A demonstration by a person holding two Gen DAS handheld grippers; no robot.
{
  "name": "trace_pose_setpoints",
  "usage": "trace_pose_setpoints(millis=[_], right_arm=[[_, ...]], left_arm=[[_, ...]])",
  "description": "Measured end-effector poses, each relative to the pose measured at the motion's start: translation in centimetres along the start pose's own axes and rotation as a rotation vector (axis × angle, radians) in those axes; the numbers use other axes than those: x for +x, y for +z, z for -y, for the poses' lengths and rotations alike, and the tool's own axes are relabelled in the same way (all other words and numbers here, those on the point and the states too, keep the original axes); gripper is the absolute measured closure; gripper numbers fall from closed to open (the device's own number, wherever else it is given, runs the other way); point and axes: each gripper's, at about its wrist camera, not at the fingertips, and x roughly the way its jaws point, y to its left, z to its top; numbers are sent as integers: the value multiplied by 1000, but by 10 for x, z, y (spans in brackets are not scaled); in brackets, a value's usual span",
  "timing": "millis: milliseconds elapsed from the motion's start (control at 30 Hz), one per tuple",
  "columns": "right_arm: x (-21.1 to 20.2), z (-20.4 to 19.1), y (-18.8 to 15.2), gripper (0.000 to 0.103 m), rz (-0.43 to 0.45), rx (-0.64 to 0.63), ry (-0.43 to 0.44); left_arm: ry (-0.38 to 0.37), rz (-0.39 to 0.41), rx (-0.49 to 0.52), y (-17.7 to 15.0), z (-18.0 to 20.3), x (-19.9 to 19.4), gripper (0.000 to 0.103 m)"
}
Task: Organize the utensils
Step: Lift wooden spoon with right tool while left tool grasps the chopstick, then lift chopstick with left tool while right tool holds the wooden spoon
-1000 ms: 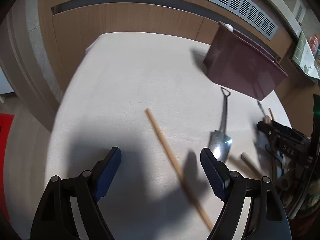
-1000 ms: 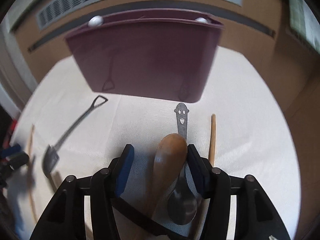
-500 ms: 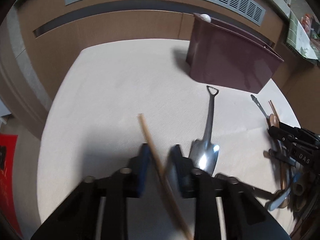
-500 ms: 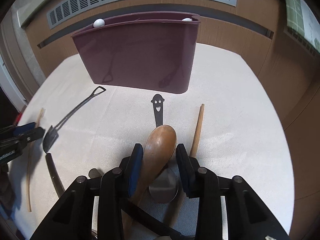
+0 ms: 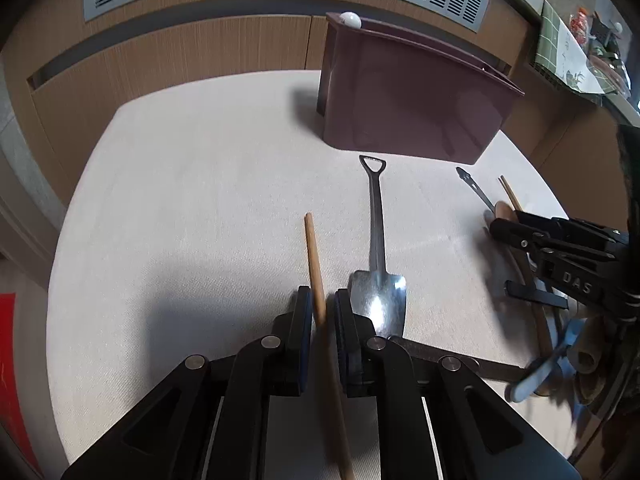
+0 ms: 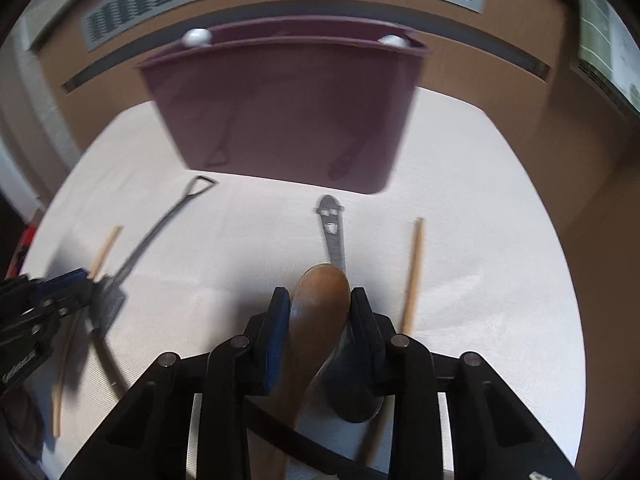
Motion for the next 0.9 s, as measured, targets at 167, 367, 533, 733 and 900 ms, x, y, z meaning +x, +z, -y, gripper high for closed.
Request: trace_pose_setpoints(millis=[167, 367, 533, 733, 900], right_arm=[[-31, -5, 1, 75, 107, -26, 34], [-65, -5, 3, 75, 200, -38, 43], [-76, 0, 5, 75, 222, -38, 44], [-92, 12, -2, 75, 240, -8, 66], [-106, 14, -1, 75, 283, 17, 107]], left_arm=[[-45, -40, -36, 3, -8, 0, 91], [-67, -33, -70, 4, -11, -1, 93], [-135, 6, -124, 9, -10, -14, 97], [-216, 207, -94, 22, 8, -67, 98], [-227, 325, -68, 24, 14, -99, 98]])
